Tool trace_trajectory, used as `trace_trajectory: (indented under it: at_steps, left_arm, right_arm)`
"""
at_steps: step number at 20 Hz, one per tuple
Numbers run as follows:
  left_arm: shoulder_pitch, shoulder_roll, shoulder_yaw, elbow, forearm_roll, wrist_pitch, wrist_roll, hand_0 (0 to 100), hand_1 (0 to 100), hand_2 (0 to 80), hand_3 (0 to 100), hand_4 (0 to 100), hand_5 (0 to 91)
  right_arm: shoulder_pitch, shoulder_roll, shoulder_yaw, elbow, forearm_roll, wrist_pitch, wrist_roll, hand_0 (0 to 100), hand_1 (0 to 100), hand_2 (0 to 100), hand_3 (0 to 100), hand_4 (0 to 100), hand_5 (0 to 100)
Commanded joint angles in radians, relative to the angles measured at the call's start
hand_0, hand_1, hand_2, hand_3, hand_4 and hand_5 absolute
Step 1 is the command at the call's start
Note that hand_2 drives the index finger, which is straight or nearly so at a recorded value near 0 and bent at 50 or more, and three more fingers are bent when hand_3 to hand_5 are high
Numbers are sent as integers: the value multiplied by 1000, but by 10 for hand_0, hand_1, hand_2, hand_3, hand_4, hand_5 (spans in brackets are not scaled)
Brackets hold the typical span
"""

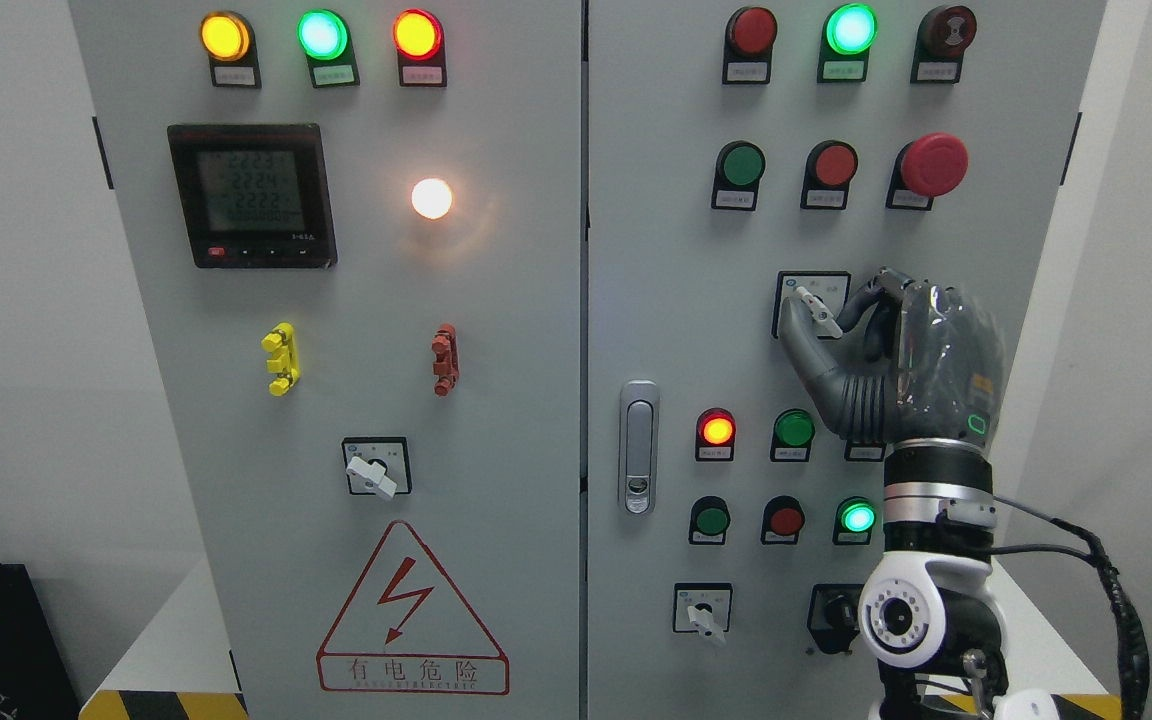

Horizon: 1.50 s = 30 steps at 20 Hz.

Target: Rotate and turn off gray switch

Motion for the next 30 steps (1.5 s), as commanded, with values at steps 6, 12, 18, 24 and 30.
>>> trace_trajectory:
  at_steps: [6, 12, 18, 24, 30]
  left_arm:
    - [-9, 0, 8, -25, 20, 0, 0, 120, 389, 0, 0, 0, 0]
    - [-9, 0, 8, -25, 20, 0, 0, 120, 389, 0, 0, 0, 0]
    - [-9, 0, 8, -25, 20, 0, 0, 120, 389, 0, 0, 0, 0]
    - [-9, 0, 8, -25, 20, 0, 0, 120, 389, 0, 0, 0, 0]
    - [-9, 0, 8, -25, 20, 0, 0, 120, 389, 0, 0, 0, 0]
  right_arm:
    - [0, 0, 0, -3, 0, 0, 12, 427, 341, 730, 1000, 1000, 1000]
    - [-2, 0, 0, -3, -1, 0, 12, 449, 341, 741, 1000, 1000, 1000]
    - [-5, 0, 0, -3, -1, 0, 12, 475, 331, 741, 1000, 1000, 1000]
    - [-7, 0, 0, -1, -1, 0, 23, 504, 327, 745, 1000, 1000, 1000]
    - [-6, 0, 0, -1, 0, 0, 23, 525, 324, 750, 1000, 1000, 1000]
